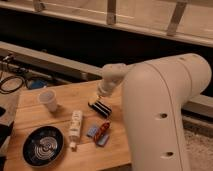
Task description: Place the eraser in the ceramic cup
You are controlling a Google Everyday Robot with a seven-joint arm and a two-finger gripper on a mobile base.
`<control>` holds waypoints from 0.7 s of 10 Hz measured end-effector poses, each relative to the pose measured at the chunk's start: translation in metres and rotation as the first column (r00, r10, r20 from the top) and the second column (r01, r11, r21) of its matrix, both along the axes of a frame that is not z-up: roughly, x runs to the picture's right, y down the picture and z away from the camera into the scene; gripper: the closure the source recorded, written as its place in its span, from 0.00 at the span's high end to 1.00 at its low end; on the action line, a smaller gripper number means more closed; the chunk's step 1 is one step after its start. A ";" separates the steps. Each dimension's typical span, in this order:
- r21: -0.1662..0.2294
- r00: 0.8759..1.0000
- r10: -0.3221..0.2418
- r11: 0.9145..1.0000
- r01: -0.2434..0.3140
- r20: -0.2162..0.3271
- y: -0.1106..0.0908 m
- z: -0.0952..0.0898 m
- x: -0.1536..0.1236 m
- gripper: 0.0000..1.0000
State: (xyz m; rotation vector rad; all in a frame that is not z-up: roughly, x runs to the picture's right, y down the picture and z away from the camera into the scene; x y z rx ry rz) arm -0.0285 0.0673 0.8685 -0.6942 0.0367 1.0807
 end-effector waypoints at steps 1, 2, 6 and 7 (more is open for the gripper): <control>0.001 1.000 -0.014 1.000 0.014 0.001 0.002 0.002 -0.004 0.77; -0.002 0.999 -0.031 1.000 0.031 0.005 0.003 0.007 -0.010 0.77; -0.048 0.998 -0.039 0.998 0.041 0.041 0.020 0.029 -0.012 0.77; -0.064 0.998 -0.032 0.997 0.035 0.053 0.025 0.034 -0.012 0.77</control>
